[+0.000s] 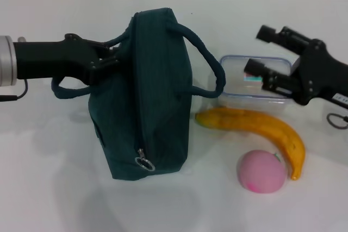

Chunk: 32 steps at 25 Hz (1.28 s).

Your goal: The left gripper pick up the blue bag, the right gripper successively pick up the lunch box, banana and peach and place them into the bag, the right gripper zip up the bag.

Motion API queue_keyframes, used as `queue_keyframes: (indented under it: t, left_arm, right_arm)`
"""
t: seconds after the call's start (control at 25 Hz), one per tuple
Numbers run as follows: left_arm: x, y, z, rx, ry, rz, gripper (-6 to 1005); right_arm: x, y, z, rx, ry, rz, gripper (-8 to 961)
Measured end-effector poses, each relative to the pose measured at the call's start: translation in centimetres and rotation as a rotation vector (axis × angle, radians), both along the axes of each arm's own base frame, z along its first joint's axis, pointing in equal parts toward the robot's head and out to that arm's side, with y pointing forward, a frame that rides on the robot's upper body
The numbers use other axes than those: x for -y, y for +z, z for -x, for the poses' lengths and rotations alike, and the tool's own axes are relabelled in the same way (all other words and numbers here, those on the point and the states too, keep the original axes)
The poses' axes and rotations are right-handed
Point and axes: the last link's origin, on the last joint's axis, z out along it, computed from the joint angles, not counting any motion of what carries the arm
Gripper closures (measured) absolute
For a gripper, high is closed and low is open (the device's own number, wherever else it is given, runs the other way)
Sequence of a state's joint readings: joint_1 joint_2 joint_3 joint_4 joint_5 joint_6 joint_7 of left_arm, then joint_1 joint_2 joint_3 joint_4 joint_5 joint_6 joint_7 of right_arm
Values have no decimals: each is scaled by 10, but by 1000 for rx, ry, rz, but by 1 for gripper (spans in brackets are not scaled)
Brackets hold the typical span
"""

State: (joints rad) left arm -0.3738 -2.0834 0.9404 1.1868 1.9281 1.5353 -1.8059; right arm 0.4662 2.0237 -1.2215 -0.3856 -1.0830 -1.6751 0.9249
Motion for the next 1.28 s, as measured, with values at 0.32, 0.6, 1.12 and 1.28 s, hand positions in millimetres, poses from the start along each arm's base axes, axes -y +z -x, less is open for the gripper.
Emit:
queue_keyframes:
  t: [0.32, 0.6, 1.12, 1.28]
  left_arm:
    - [-1, 0, -2, -1, -7, 0, 909]
    - [-1, 0, -2, -3, -11, -2, 954]
    - [-3, -4, -4, 13, -11, 14, 954]
    - [-4, -6, -5, 21, -11, 22, 954]
  right_arm:
    - [2, 5, -20, -146, -179, -86, 201]
    - [10, 9, -42, 10, -173, 21, 202]
    - [21, 0, -82, 220, -320, 197, 201]
    - [14, -4, -83, 247, -354, 215, 201]
